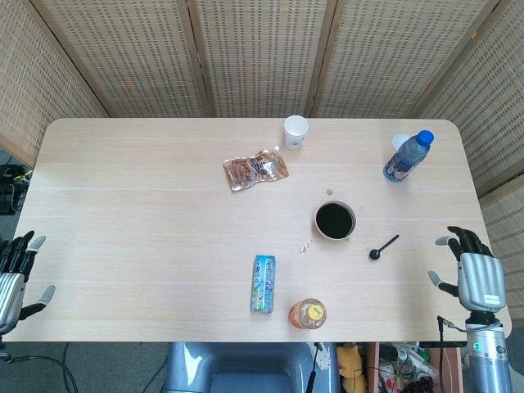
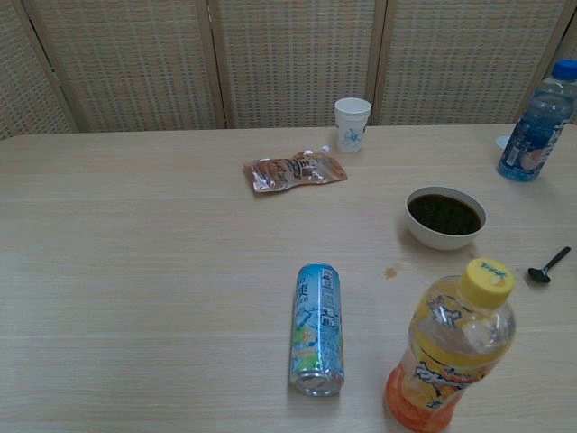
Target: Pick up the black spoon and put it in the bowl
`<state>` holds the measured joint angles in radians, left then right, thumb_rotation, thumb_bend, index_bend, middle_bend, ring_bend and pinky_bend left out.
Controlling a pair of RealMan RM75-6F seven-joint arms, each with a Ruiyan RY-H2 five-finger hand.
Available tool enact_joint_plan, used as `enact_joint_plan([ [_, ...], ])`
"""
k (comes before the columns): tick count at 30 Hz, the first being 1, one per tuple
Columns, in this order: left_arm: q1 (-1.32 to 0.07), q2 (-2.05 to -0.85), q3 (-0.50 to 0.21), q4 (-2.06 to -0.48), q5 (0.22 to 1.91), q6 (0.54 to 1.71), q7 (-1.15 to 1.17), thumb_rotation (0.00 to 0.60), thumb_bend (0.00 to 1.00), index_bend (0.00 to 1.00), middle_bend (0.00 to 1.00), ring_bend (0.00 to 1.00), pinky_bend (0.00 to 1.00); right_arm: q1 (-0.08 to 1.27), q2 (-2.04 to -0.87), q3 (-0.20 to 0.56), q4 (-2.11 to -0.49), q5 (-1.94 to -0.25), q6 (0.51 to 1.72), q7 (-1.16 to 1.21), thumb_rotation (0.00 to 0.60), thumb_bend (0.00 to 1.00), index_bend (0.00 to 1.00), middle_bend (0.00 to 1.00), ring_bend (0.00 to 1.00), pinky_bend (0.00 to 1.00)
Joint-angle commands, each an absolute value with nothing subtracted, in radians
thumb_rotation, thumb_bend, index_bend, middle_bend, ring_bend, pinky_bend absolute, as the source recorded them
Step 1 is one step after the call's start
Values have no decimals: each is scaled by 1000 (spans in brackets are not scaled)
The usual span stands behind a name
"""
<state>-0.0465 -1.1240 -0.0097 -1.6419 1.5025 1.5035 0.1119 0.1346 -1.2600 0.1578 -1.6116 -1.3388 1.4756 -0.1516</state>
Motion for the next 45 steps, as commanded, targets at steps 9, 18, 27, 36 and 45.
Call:
enact_joint_plan([
  [9, -49, -1113, -18, -1652, 1505, 1511, 125, 600, 323, 0, 0, 0, 0, 143, -1246, 162, -1617, -1338, 1454, -138, 600, 312, 397, 379, 289, 425],
  [18, -62, -1094, -23, -1666, 1517, 1504, 140, 600, 323, 0, 0, 0, 0, 183, -1182, 167, -1662, -1321, 1355, -109, 600, 391, 322, 695, 738, 823],
  [27, -79, -1087, -30, -1680, 1514, 1485, 154, 600, 324, 0, 0, 0, 0, 309, -1075, 157, -1712, -1284, 1032, 52, 600, 740, 298, 903, 962, 1000],
  [36, -85, -1079, -32, -1689, 1504, 1474, 166, 600, 323, 0, 0, 0, 0, 459, -1086, 132, -1627, -1267, 720, 175, 600, 969, 268, 935, 989, 1000],
  [45, -88, -1079, -31, -1689, 1496, 1467, 168, 600, 324, 0, 0, 0, 0, 528, -1159, 106, -1543, -1261, 609, 196, 600, 988, 263, 939, 992, 1000],
])
